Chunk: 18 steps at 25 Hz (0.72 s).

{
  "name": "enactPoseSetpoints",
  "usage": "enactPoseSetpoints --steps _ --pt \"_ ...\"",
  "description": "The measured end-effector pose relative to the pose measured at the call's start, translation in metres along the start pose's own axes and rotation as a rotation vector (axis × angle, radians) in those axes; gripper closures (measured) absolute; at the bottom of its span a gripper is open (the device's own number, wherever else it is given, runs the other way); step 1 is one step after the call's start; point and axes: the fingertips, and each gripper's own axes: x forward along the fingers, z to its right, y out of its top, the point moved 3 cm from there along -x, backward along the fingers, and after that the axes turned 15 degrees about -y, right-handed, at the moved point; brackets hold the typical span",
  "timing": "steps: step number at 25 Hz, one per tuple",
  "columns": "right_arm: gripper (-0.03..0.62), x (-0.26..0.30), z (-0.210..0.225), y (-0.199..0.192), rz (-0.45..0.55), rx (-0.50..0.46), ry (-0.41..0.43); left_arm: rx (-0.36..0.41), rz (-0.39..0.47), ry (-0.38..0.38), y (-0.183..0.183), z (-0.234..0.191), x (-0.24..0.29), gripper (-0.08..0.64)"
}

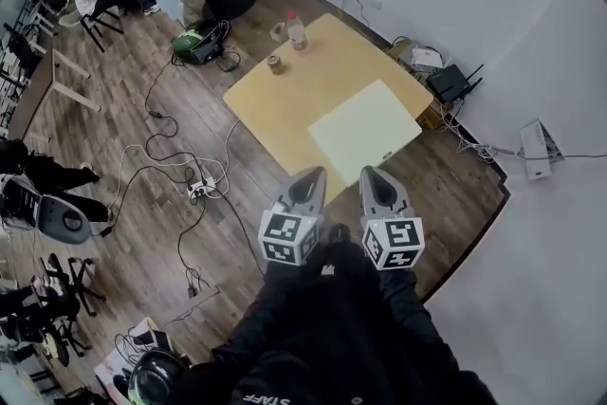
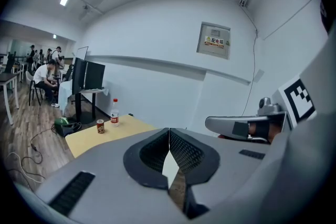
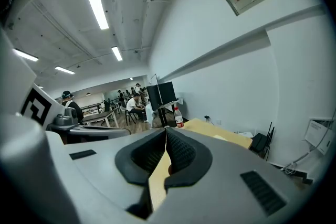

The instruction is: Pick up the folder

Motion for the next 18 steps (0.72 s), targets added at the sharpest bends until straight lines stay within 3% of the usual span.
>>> enactPoseSetpoints --steps 13,18 --pt "0.568 0.093 0.058 -0.077 -0.216 0.109 -0.167 -0.053 -0.170 -0.060 -0.039 -0.082 0.083 0.526" --pt "0.505 0.127 0.090 -0.124 -0.303 0.187 -0.240 -0.082 -0.257 -0.075 -0.073 -0.110 0.109 0.526"
